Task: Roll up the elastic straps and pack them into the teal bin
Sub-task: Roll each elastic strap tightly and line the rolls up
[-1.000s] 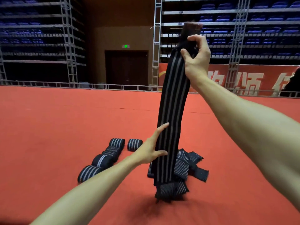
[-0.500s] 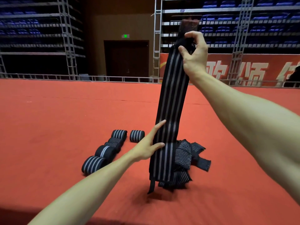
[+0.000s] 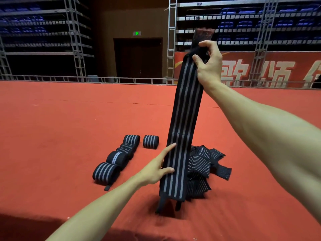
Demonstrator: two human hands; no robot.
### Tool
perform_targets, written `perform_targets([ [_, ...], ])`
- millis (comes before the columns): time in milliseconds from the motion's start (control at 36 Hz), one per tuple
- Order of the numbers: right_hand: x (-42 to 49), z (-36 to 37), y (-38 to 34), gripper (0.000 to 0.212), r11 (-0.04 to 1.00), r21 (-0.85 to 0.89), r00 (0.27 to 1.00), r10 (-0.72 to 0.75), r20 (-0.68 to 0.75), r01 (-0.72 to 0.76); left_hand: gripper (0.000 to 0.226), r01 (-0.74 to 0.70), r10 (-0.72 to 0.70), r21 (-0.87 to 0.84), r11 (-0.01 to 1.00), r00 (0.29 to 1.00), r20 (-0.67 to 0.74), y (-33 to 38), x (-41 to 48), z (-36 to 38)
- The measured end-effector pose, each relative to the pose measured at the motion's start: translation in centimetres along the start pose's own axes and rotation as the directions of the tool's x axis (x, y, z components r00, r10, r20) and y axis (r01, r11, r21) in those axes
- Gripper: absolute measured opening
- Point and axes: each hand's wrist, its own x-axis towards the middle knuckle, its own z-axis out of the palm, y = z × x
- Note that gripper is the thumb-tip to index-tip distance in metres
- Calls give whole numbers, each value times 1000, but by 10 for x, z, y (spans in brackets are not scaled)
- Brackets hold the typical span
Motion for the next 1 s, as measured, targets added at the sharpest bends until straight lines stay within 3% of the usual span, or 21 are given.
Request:
perform_targets([
  [167, -22, 16, 9, 32, 1000, 28, 1000, 6, 29, -7, 81, 75, -76, -62, 995, 997, -26, -14, -16, 8],
  [333, -46, 38, 16, 32, 999, 47, 998, 20, 57, -23, 78, 145, -161, -320, 936, 987, -24, -28, -40, 20],
  [444, -67, 52, 21, 32, 997, 64, 995, 36, 97, -42, 76, 189, -214, -389, 902, 977, -22, -36, -54, 31],
  [639, -116, 66, 39, 32, 992, 76, 982, 87, 167, -101, 76, 262, -284, -193, 945, 954, -96, -60, -62, 52],
  [750, -135, 69, 51, 33, 986, 82, 972, 124, 200, -142, 69, 278, -271, 106, 955, 960, -76, -65, -60, 50],
  [861, -145, 71, 61, 30, 981, 94, 965, 144, 221, -168, 52, 212, -224, 358, 909, 975, -8, -65, -61, 47],
  [1000, -161, 73, 73, 31, 974, 76, 950, 187, 249, -212, 43, 210, -202, 565, 798, 976, -78, -70, -69, 44],
])
